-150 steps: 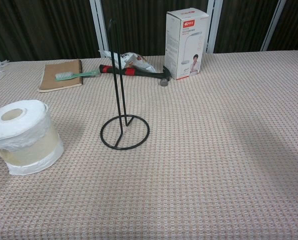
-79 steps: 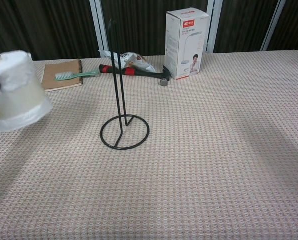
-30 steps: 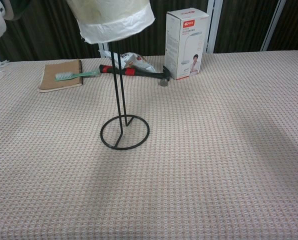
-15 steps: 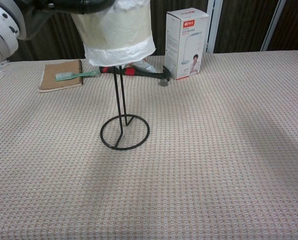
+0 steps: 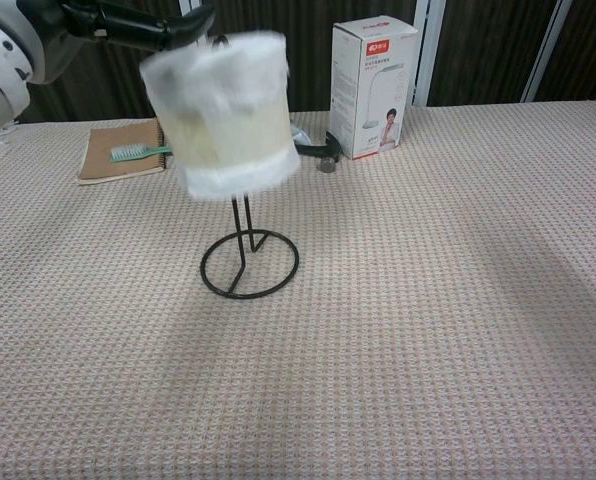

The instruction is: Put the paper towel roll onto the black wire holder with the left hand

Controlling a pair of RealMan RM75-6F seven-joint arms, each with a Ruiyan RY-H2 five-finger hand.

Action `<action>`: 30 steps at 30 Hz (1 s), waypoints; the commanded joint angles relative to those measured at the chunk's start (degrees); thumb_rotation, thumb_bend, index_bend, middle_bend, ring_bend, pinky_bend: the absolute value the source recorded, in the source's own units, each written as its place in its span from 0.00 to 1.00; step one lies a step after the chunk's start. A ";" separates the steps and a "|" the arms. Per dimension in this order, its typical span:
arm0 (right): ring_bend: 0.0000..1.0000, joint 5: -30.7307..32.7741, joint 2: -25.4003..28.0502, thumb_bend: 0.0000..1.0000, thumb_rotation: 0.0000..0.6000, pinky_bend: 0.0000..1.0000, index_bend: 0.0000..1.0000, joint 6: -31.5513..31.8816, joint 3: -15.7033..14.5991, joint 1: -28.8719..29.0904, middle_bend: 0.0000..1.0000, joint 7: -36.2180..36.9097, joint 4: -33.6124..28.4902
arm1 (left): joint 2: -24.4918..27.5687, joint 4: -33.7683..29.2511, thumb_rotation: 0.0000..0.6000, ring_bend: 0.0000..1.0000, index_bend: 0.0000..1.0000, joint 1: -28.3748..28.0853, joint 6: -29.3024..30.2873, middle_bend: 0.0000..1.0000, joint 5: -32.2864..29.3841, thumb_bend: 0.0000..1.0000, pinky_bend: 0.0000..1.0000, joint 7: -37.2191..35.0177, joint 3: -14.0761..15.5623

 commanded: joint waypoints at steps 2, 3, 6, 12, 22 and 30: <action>0.00 -0.04 0.10 0.00 1.00 0.00 0.00 0.22 0.01 -0.11 0.00 0.18 0.06 | 0.66 -0.38 1.00 0.00 0.00 0.16 -0.70 0.00 -0.74 0.40 0.04 0.07 0.36; 0.00 -0.08 0.10 0.00 1.00 0.00 0.00 0.23 0.00 -0.10 0.00 0.24 0.07 | 0.80 -0.68 1.00 0.00 0.00 0.26 -0.68 0.00 -0.83 0.40 0.04 -0.12 0.35; 0.00 -0.20 0.14 0.00 1.00 0.00 0.00 0.21 -0.04 -0.08 0.00 0.31 0.16 | 2.24 -2.06 1.00 0.00 0.00 1.14 -0.04 0.00 0.58 0.39 0.04 -0.64 1.20; 0.00 -0.11 0.26 0.00 1.00 0.00 0.00 0.15 -0.01 -0.06 0.00 0.45 0.20 | 6.51 -3.10 1.00 0.00 0.00 4.41 3.00 0.00 6.01 0.41 0.04 0.20 5.03; 0.00 -0.57 -1.42 0.00 1.00 0.00 0.00 -2.97 -0.75 0.58 0.00 -4.47 -0.41 | 12.61 21.81 1.00 0.00 0.00 27.35 21.31 0.00 16.79 0.42 0.02 -0.34 25.38; 0.00 -0.19 -3.15 0.00 1.00 0.00 0.00 -4.40 -0.83 0.67 0.00 -8.54 -0.95 | 15.73 20.41 1.00 0.00 0.00 27.62 17.97 0.00 17.44 0.42 0.02 2.09 26.12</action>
